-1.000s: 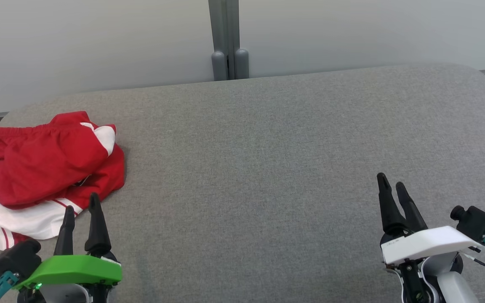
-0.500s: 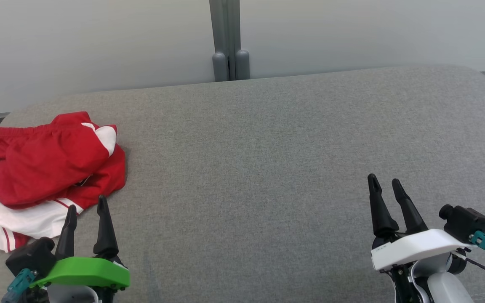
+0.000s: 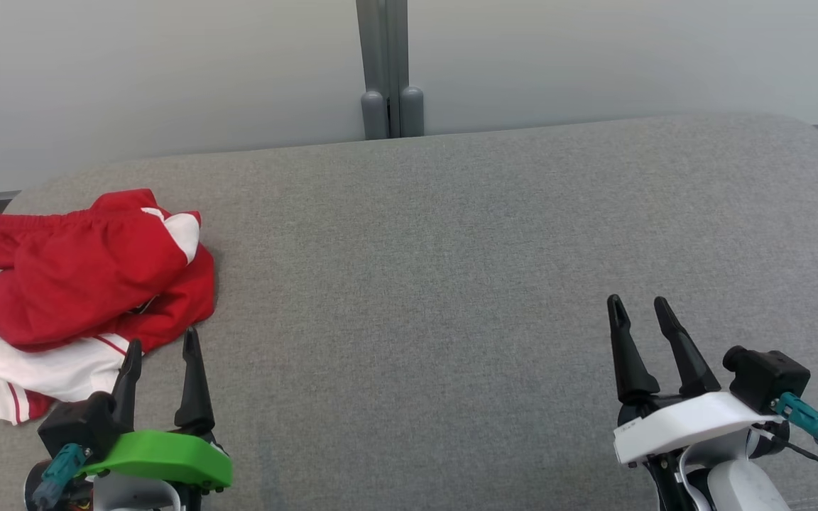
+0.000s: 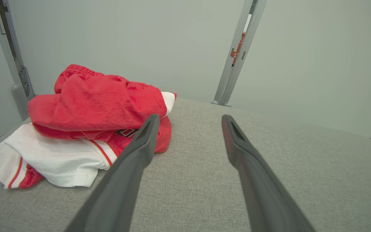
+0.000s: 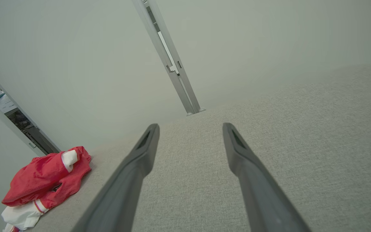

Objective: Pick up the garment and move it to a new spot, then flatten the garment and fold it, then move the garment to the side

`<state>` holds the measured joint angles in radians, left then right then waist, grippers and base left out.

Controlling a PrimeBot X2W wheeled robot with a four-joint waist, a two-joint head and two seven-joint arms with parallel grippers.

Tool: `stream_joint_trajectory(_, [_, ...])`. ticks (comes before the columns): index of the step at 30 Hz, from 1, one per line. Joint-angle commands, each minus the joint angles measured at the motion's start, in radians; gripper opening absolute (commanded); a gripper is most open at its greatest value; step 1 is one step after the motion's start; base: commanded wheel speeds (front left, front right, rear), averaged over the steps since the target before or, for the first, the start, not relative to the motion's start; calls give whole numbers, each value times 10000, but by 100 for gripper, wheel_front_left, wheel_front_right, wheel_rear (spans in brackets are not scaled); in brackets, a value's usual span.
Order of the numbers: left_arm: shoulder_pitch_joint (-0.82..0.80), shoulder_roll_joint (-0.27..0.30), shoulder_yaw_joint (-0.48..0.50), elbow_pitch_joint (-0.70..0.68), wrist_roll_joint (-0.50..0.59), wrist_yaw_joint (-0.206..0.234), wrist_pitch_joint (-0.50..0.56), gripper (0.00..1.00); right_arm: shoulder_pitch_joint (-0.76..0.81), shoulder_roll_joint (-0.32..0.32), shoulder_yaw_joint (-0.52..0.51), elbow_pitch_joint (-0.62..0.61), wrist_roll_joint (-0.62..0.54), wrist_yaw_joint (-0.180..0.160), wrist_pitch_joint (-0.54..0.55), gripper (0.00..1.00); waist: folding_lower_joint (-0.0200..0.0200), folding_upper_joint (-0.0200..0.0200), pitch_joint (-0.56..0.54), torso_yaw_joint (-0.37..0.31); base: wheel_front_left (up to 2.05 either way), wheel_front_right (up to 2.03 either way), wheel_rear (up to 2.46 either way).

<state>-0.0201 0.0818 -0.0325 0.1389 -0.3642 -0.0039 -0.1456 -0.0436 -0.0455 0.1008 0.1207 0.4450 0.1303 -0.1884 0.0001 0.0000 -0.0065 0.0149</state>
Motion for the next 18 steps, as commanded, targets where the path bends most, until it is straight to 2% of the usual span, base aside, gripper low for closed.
stream_joint_trajectory(1, [83, 106, -14, -90, 223, 40, 86, 100, 59, -56, 40, -93, -274, 5, -109, 100, -1, 0, -12, 2, 0, 0, 0])
stream_joint_trajectory(18, [393, 215, -198, -594, 1261, 247, 817, 100, 72, -61, 185, 399, -1761, 6, -470, 100, -1, 0, -97, 57, 0, 0, 0])
